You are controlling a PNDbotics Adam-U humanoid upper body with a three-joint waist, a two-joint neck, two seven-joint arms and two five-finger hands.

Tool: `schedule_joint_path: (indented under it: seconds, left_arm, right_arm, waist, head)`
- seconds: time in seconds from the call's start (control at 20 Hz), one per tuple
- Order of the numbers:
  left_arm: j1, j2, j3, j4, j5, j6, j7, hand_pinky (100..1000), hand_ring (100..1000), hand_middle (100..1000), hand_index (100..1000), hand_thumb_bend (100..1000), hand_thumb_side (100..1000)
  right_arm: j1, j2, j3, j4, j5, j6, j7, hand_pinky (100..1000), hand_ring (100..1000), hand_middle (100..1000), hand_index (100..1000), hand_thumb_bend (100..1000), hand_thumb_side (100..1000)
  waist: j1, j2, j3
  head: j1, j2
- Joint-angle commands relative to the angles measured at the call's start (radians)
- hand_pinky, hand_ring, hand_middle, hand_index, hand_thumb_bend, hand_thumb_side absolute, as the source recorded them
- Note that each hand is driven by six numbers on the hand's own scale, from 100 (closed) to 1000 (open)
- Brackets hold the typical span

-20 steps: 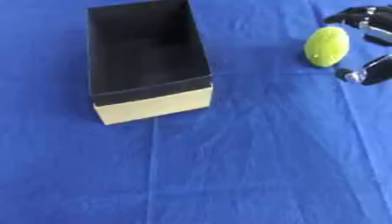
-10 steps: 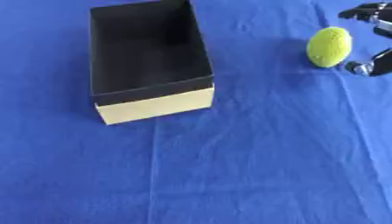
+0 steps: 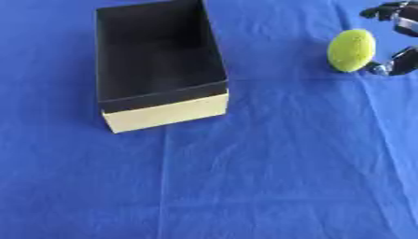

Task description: Pick up objects on the table and place them in the box.

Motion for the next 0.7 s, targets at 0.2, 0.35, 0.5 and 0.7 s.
schedule_joint_path:
  seconds: [0.2,0.35,0.5,0.7]
  left_arm:
    - [-0.007,0.010,-0.002,-0.015,0.004,-0.001,-0.002,489,662,619,665,914,760]
    - [-0.007,0.008,-0.003,-0.015,0.005,-0.001,-0.002,489,662,619,665,913,760]
    - [-0.007,0.007,-0.003,-0.015,0.006,-0.001,-0.003,489,662,619,665,914,760]
    - [-0.006,0.005,-0.003,-0.015,0.007,-0.001,-0.003,488,662,619,664,914,759]
  right_arm:
    - [-0.047,-0.011,0.009,0.081,0.032,-0.024,0.021,886,914,913,1000,400,100]
    - [-0.072,0.004,0.017,0.120,0.046,-0.036,0.027,886,913,913,1000,399,100]
    - [-0.093,0.017,0.028,0.152,0.064,-0.045,0.032,885,913,913,1000,397,100]
    - [-0.117,0.031,0.035,0.178,0.080,-0.051,0.031,882,911,911,1000,392,100]
  waist:
    - [0.009,-0.094,0.003]
    - [0.009,-0.093,0.002]
    - [0.011,-0.092,0.005]
    - [0.011,-0.091,0.008]
  head:
    - [-0.006,-0.010]
    - [-0.009,-0.009]
    - [-0.010,-0.010]
    - [-0.012,-0.009]
